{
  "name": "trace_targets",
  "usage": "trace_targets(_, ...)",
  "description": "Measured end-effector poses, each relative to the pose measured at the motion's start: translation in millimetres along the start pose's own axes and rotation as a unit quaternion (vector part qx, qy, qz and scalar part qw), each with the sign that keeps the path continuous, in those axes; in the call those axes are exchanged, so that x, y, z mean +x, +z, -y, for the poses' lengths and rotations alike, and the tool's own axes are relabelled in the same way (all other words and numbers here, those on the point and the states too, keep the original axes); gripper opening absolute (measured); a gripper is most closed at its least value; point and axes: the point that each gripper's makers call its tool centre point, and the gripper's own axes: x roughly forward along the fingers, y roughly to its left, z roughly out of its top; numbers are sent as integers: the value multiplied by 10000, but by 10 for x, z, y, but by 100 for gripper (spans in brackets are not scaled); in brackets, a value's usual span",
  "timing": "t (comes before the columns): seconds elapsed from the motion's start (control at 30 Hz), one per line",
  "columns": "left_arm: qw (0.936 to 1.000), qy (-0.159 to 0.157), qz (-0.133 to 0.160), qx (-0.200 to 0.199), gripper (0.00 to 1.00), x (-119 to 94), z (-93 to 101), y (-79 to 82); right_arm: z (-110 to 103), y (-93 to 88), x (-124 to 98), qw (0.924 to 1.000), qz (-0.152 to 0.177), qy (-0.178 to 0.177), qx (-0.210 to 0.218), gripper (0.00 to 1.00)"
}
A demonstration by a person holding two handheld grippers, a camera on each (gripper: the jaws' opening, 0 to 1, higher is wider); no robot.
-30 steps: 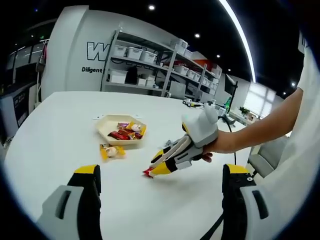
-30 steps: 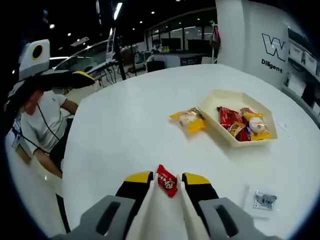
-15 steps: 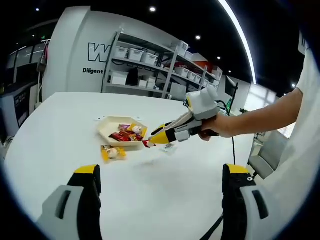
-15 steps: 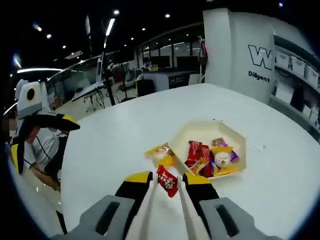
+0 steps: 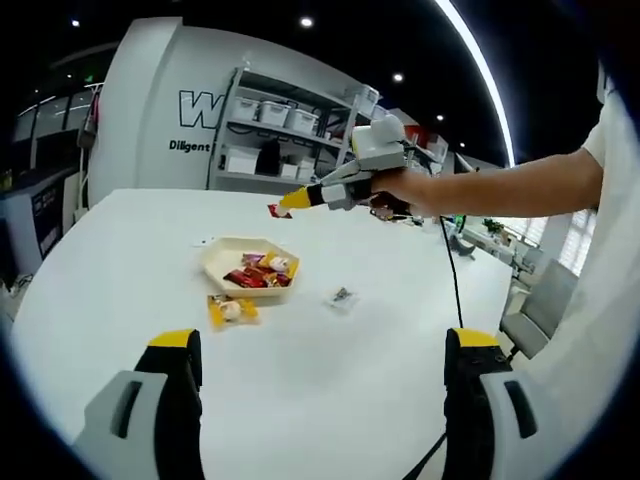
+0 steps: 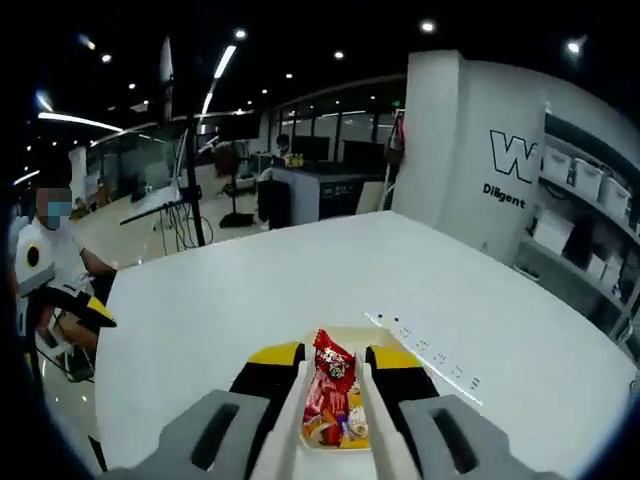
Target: Place the target food into the container with the food tongs after gripping and lifting it, then release it inside without dropping or visibly crushing the food.
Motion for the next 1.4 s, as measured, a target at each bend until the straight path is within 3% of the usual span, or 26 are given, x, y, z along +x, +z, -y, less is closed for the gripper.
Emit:
trace_targets(0.03,10000,12,5,6,98,0,-5,4,6,18,8,10000,11,-5,-19,20)
trace_targets(0.1,10000,22,9,2,98,1,-14,9,75,109,17,9987,177,-157,-460,21)
trace_targets(0.17,10000,29,15,-1,98,2,-17,13,46,104,18,9994,160,-102,-296,22)
trace_targets(0.37,10000,37,32,-6,98,5,-23,25,58,95,4,9992,164,-118,-337,22)
trace_targets(0.77,10000,42,25,-34,98,0,-17,12,143,-100,-18,9996,-9,-216,-184,22)
trace_targets(1.0,10000,33,14,-40,98,-1,-8,1,165,-389,-105,9993,-261,-276,-8,23)
trace_targets(1.4,10000,-51,-20,-43,98,21,55,-29,230,-1157,-367,9929,-1000,-550,336,24)
